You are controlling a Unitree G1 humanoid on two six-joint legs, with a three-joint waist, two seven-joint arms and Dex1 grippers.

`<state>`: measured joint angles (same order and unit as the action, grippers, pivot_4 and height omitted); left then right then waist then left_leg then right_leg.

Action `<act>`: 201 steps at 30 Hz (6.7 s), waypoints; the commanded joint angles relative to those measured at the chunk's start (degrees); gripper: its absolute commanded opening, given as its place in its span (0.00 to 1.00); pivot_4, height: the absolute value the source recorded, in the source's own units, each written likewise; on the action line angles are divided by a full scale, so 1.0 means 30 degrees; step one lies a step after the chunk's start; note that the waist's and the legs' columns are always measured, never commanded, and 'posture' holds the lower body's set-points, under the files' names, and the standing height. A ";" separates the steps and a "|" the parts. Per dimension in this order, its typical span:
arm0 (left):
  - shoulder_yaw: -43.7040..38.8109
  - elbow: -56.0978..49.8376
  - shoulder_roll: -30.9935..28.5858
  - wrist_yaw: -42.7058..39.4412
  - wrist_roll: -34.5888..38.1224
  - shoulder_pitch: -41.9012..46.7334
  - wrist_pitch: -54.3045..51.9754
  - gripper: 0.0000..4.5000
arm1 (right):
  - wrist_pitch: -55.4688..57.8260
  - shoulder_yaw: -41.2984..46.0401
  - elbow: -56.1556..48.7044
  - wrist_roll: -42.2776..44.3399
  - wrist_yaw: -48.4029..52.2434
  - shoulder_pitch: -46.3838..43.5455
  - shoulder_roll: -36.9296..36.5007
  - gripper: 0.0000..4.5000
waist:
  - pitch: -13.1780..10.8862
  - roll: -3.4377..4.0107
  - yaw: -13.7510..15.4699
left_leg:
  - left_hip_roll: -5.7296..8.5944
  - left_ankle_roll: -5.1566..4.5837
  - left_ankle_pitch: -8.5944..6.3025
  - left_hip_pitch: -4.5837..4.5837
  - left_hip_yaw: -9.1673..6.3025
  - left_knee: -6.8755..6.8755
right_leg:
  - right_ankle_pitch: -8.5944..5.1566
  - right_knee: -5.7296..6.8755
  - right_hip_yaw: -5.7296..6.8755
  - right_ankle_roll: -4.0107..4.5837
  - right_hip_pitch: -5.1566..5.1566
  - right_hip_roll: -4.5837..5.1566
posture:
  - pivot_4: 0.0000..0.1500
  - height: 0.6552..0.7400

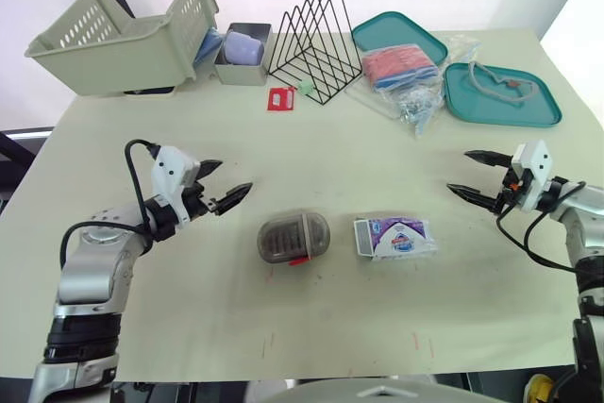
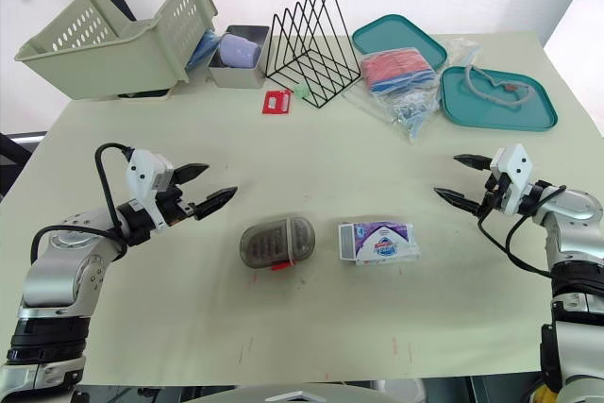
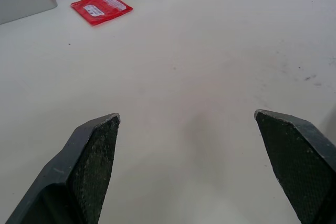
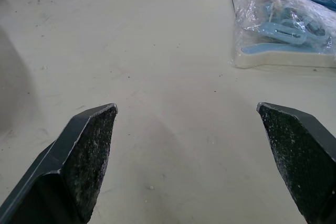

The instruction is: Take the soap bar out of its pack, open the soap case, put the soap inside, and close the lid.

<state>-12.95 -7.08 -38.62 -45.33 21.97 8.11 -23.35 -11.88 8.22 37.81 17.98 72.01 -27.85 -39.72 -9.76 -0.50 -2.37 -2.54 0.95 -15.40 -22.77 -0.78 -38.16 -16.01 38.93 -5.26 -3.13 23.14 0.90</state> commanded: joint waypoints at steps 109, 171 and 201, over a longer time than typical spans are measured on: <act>0.3151 -0.4873 -0.1623 -0.5831 0.1389 -0.3121 0.3968 1.00 | 0.1463 -0.2956 -0.7369 -0.2059 0.3263 0.0677 -0.5361 0.01 | -0.0010 0.0006 0.0065 | 0.0048 -0.0004 -0.0002 -0.0008 -0.0248 -0.0073 | -0.0009 -0.0020 0.0219 0.0009 -0.0134 0.0020 | 1.00 1.00; 0.3676 -0.4446 -0.1414 -0.5636 0.0924 -0.2667 0.4180 1.00 | -0.5589 -0.3469 -0.0980 -0.4709 0.5899 -0.3657 -0.8059 0.01 | -0.0033 0.0054 0.0038 | 0.0056 -0.0006 -0.0001 0.0001 -0.0230 -0.0073 | -0.0010 -0.0017 0.0209 0.0011 -0.0135 0.0041 | 1.00 1.00; 0.3805 -0.4068 -0.1042 -0.6077 0.1151 -0.2260 0.4330 1.00 | -0.7848 -0.4225 0.2704 -0.6341 0.6550 -0.6708 -0.9922 0.01 | -0.0052 0.0085 0.0023 | 0.0056 -0.0006 0.0000 0.0005 -0.0219 -0.0073 | -0.0011 -0.0017 0.0205 0.0014 -0.0134 0.0045 | 1.00 1.00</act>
<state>-1.12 -18.44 -42.07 -63.35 23.95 0.93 -10.85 -35.21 -6.05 45.56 -1.90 91.82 -46.67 -67.67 -9.91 -0.25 -2.30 -2.38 0.93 -15.40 -22.75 -1.43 -38.38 -16.04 38.88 -4.66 -3.09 22.74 1.04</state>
